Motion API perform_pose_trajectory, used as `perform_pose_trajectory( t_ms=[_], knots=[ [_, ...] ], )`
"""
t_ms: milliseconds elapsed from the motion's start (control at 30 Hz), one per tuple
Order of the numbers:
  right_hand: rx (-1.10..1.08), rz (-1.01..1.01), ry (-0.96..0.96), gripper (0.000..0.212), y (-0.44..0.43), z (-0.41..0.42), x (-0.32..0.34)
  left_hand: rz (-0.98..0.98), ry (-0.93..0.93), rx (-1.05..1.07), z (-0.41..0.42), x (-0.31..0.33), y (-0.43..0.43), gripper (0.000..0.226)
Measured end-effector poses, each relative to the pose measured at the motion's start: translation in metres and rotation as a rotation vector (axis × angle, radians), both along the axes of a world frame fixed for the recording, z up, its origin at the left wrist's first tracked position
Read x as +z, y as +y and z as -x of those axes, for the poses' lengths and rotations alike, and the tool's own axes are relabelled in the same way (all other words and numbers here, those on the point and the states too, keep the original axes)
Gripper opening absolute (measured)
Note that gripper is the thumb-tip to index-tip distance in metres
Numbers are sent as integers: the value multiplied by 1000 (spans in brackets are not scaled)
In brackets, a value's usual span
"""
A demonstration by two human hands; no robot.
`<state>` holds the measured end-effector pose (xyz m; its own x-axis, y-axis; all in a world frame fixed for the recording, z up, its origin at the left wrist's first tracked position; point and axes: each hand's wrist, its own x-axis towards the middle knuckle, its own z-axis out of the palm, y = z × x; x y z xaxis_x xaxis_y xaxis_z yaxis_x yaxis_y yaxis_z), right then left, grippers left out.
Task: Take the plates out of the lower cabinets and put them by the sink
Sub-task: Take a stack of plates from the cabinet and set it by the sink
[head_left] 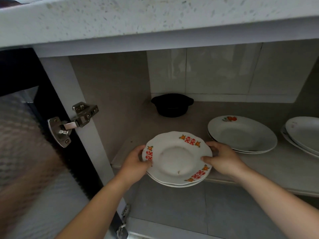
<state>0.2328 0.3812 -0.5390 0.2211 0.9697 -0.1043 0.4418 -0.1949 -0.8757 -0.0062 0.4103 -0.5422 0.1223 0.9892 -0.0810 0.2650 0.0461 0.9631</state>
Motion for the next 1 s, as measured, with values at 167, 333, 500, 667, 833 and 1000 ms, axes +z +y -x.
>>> perform_pose_trajectory(
  t_ms=[167,333,500,667,833,1000],
  knots=[
    [-29,20,73,47,-4,0,1,44,-5,21,-1,0,-5,41],
    [-53,22,153,47,-7,-2,-1,89,-35,65,-3,-3,-9,48],
    [-49,26,192,47,-10,-2,0,78,0,67,-2,-2,-11,47],
    [-45,15,146,45,-14,0,1,78,15,99,-5,1,-14,44],
    [-55,6,166,44,-20,0,-1,37,59,106,-6,0,-22,44],
    [-70,-22,178,46,-26,1,-5,29,75,127,-4,-3,-27,46]
  ],
)
